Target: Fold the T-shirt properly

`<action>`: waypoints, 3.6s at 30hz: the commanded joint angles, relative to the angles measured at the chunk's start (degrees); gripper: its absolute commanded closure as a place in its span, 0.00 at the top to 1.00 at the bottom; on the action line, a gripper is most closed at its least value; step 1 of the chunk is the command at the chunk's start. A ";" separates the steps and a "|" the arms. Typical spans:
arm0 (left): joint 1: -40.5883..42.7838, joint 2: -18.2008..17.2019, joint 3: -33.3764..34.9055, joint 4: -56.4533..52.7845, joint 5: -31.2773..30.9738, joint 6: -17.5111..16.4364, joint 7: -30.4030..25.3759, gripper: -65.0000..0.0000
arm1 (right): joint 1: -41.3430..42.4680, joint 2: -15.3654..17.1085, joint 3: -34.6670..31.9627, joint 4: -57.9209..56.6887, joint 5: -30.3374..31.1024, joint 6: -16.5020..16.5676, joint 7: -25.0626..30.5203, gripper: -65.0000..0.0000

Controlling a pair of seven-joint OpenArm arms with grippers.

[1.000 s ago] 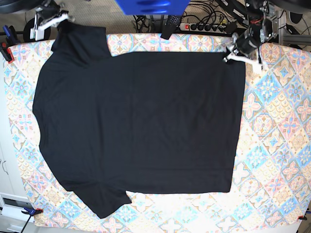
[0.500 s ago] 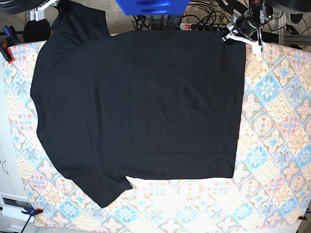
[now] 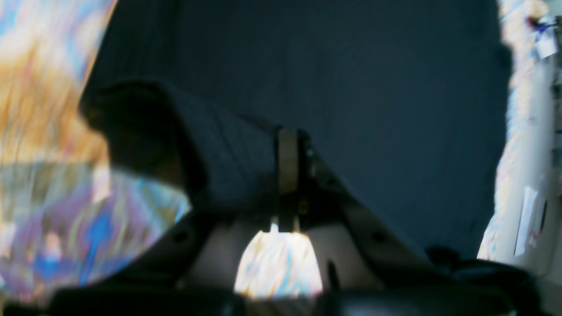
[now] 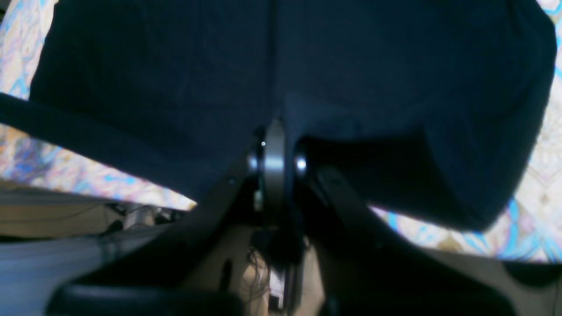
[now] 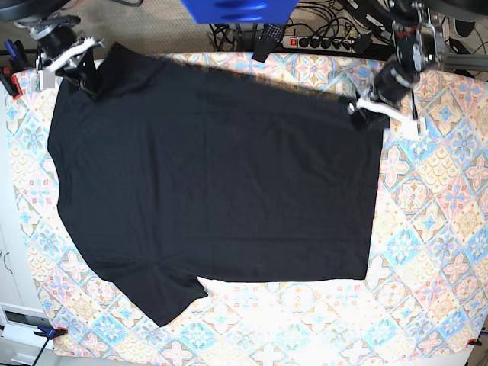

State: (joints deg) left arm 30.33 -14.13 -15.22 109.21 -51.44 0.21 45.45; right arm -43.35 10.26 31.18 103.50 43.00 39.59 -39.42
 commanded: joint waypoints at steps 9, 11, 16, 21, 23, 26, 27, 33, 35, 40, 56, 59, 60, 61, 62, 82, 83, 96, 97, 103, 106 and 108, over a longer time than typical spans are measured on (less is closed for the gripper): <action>-10.50 -0.24 -0.21 -10.88 -0.65 -0.34 -0.66 0.01 | 17.46 0.77 1.74 0.28 1.08 0.41 -8.71 0.00; -12.96 -0.24 -0.03 -14.22 -0.74 -0.34 -0.66 0.01 | 20.63 0.77 1.74 -0.87 1.08 0.41 -9.77 0.00; -17.71 0.55 -0.03 -19.85 -0.38 -0.34 -0.75 0.01 | 28.19 0.77 1.66 -7.72 1.08 0.41 -12.32 0.00; -21.49 0.90 -0.03 -25.38 -0.47 -0.34 -0.66 0.02 | 34.17 0.77 1.57 -14.58 1.08 0.41 -12.32 0.01; -22.55 0.90 -0.03 -27.41 -0.65 -0.34 -0.75 0.02 | 35.92 0.77 1.57 -17.04 1.08 0.41 -12.32 0.01; -22.81 0.90 -0.03 -27.85 -0.56 -0.34 -1.10 0.02 | 37.77 0.86 0.43 -18.62 1.08 0.41 -12.23 0.04; -22.81 0.90 -0.03 -27.85 -0.56 -0.34 -1.10 0.02 | 38.47 0.95 -0.63 -18.62 1.08 0.41 -12.05 0.06; -22.81 0.90 -0.03 -27.85 -0.82 -0.34 -1.10 0.02 | 41.11 0.95 -5.20 -18.36 1.08 0.41 -11.79 0.11; -22.55 0.90 -0.21 -27.85 -0.82 -0.34 -1.10 0.02 | 41.11 1.03 -5.20 -18.27 1.08 0.41 -12.14 0.11; -22.19 0.81 -0.29 -27.49 -0.91 -0.34 -0.57 0.06 | 40.50 1.47 -4.76 -13.88 1.08 0.41 -12.32 0.20; -8.83 0.72 -8.73 -15.01 -10.85 -0.16 5.14 0.49 | 21.59 2.62 1.74 -3.68 1.08 0.41 -12.41 0.35; -8.83 0.90 -8.73 -17.65 -11.02 -0.16 5.67 0.49 | 19.75 2.62 1.74 -3.86 1.08 0.41 -12.32 0.35; -8.74 0.99 -8.64 -18.18 -11.02 -0.16 5.76 0.49 | 19.13 2.62 1.74 -3.86 1.08 0.41 -12.32 0.35; -8.66 1.60 -8.64 -18.35 -11.02 -0.16 5.76 0.49 | 18.87 2.62 1.74 -3.86 1.08 0.41 -12.32 0.35; -8.57 2.31 -8.64 -18.35 -11.02 -0.16 5.76 0.48 | 18.69 2.62 1.74 -3.86 1.08 0.41 -12.32 0.35; -12.61 4.68 -8.73 -29.96 -10.85 -0.08 5.32 0.48 | 18.69 2.53 1.57 -9.66 1.08 0.41 -12.32 0.35; -13.67 5.30 -8.73 -30.92 -10.76 -0.08 5.32 0.48 | 18.78 2.53 1.66 -10.27 1.08 0.41 -12.32 0.35; -19.03 6.09 -8.47 -34.88 -10.76 -0.25 5.76 0.00 | 20.72 2.53 3.41 -18.27 1.00 0.41 -11.26 0.43; -18.85 6.09 -8.47 -34.88 -10.76 -0.25 5.76 0.00 | 21.24 2.53 4.21 -19.06 1.00 0.41 -11.35 0.46; -17.71 5.73 -8.47 -34.88 -11.02 -0.25 5.76 0.00 | 23.79 2.53 5.88 -23.46 1.00 0.41 -11.44 0.54; -17.62 5.65 -8.47 -34.88 -11.02 -0.25 5.85 0.00 | 24.94 2.53 5.96 -24.43 1.00 0.41 -11.35 0.54; -17.54 5.65 -8.47 -34.88 -11.02 -0.25 5.85 0.00 | 25.64 2.53 5.96 -24.78 1.00 0.41 -11.35 0.54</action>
State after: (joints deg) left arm 12.58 -7.88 -23.73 73.82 -63.05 -0.32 50.63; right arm -17.91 11.62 36.69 77.93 42.50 39.38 -51.83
